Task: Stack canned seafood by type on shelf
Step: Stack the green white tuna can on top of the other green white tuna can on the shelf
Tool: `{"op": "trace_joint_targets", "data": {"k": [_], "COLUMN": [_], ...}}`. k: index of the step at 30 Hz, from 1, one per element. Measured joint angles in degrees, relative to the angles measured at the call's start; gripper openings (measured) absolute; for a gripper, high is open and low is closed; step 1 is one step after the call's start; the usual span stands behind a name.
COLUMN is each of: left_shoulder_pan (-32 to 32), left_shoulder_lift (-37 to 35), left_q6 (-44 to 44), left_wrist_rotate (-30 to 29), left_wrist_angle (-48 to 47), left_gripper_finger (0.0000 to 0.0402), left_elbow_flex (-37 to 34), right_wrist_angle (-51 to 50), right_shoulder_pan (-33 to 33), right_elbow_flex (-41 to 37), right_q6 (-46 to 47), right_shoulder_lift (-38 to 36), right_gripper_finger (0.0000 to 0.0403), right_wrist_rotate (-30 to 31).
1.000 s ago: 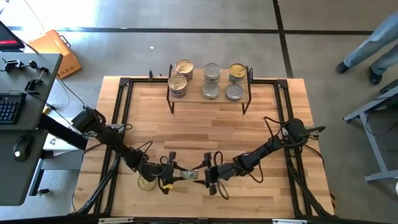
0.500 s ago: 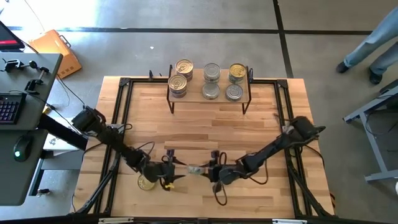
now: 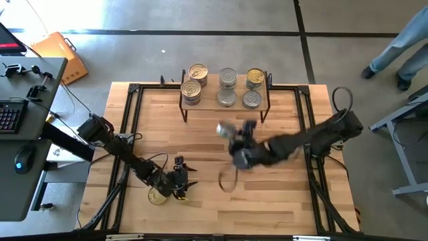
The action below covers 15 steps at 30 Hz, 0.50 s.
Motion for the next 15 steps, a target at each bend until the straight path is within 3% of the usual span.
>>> {"op": "trace_joint_targets", "data": {"k": [3,8,15], "left_shoulder_pan": [0.2,0.2,0.2], "left_shoulder_lift": [0.0,0.0,0.0], "left_q6": [0.0,0.0,0.0], "left_wrist_rotate": [0.0,0.0,0.0], "left_wrist_angle": [0.0,-0.1,-0.4], "left_gripper_finger": [0.0229,0.0229,0.0229], "left_elbow_flex": [0.0,0.0,0.0], "right_wrist_angle": [-5.3,-4.6,-4.6], "right_shoulder_pan": [-6.0,-14.9,-23.4], "right_elbow_flex": [7.0,12.7,13.7], "right_q6": [-6.3,-19.3,-25.2], "right_shoulder_lift": [1.5,5.1,9.5], "right_gripper_finger": [0.0119,0.0119,0.0119], "right_wrist_rotate": [2.2,2.2,-4.6]}}
